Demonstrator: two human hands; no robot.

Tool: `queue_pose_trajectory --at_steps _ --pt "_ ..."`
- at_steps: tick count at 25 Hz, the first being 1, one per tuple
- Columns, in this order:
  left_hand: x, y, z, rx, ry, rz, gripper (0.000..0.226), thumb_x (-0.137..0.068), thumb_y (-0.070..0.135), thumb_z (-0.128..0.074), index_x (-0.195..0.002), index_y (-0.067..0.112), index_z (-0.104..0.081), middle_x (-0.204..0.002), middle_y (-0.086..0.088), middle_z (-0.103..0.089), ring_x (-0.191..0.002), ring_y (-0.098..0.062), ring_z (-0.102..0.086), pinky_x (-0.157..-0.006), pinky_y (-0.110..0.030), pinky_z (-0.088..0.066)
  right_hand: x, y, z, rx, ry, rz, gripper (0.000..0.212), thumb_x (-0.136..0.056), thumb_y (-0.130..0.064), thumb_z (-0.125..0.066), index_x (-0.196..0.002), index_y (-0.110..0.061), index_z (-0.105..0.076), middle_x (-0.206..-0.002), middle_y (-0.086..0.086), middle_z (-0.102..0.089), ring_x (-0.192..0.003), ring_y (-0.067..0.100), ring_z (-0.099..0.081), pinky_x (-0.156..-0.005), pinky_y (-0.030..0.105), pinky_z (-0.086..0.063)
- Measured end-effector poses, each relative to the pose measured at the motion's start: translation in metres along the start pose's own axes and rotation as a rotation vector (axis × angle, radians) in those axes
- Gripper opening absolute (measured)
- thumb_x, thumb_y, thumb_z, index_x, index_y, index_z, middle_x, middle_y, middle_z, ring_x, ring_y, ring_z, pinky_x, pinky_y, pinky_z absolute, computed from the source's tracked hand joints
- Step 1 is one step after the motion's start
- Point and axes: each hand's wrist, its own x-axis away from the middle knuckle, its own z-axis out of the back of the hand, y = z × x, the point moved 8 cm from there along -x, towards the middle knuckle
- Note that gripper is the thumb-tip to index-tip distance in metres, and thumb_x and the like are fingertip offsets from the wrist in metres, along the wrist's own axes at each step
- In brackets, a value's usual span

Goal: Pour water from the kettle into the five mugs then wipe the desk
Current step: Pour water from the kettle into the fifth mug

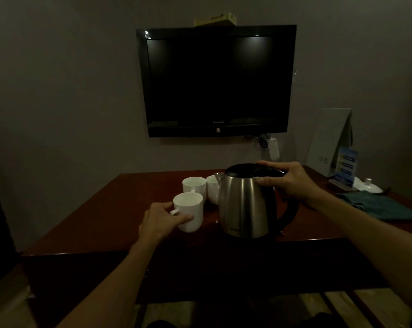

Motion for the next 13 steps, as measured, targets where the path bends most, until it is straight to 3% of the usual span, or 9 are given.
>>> queue_pose_trajectory --at_steps 4,7,8,10,11,13 --pt "0.0 0.018 -0.021 -0.039 -0.037 -0.041 0.064 -0.063 0.05 -0.084 -0.115 0.016 -0.067 -0.088 0.01 -0.068 -0.078 -0.006 -0.066 -0.074 -0.036 -0.058 -0.001 -0.006 0.021 0.088 -0.025 -0.048 0.058 -0.075 -0.019 -0.081 -0.131 -0.02 -0.065 -0.077 0.004 -0.072 -0.047 0.017 -0.053 -0.042 0.024 -0.043" --pt "0.001 0.03 -0.038 -0.017 -0.057 -0.054 0.062 -0.063 0.05 -0.084 -0.111 0.015 -0.067 -0.096 0.003 -0.072 -0.081 -0.008 -0.066 -0.076 -0.038 -0.058 -0.001 -0.016 0.03 0.177 -0.051 -0.052 0.046 -0.072 -0.029 -0.084 -0.115 -0.038 -0.071 -0.103 0.018 -0.073 -0.078 0.047 -0.063 -0.067 0.049 -0.059" --pt "0.002 0.036 -0.043 -0.016 -0.062 -0.059 0.062 -0.064 0.049 -0.084 -0.113 0.015 -0.066 -0.101 0.001 -0.072 -0.083 -0.009 -0.065 -0.077 -0.037 -0.057 0.0 -0.02 0.031 0.202 -0.075 -0.053 0.043 -0.072 -0.03 -0.084 -0.112 -0.04 -0.071 -0.107 0.019 -0.071 -0.079 0.048 -0.062 -0.067 0.05 -0.059" --pt "0.004 0.048 -0.056 -0.012 -0.092 -0.074 0.059 -0.067 0.047 -0.084 -0.114 0.016 -0.066 -0.105 0.001 -0.071 -0.084 -0.007 -0.062 -0.074 -0.033 -0.055 0.0 -0.028 0.033 0.237 -0.121 -0.074 0.039 -0.075 -0.028 -0.08 -0.112 -0.039 -0.071 -0.099 0.018 -0.07 -0.057 0.029 -0.056 -0.048 0.031 -0.05" --pt "0.005 0.053 -0.062 -0.01 -0.11 -0.083 0.057 -0.067 0.048 -0.083 -0.112 0.018 -0.067 -0.104 0.003 -0.071 -0.084 -0.006 -0.061 -0.073 -0.032 -0.054 -0.003 -0.031 0.036 0.266 -0.132 -0.075 0.04 -0.075 -0.031 -0.079 -0.113 -0.037 -0.071 -0.098 0.016 -0.07 -0.055 0.024 -0.056 -0.048 0.03 -0.05" --pt "0.004 0.06 -0.072 0.002 -0.144 -0.082 0.053 -0.066 0.051 -0.083 -0.108 0.021 -0.067 -0.097 0.008 -0.069 -0.086 -0.007 -0.062 -0.078 -0.036 -0.054 -0.009 -0.038 0.04 0.365 -0.155 -0.063 0.045 -0.072 -0.035 -0.078 -0.116 -0.035 -0.07 -0.11 0.006 -0.07 -0.083 0.028 -0.068 -0.074 0.041 -0.06"
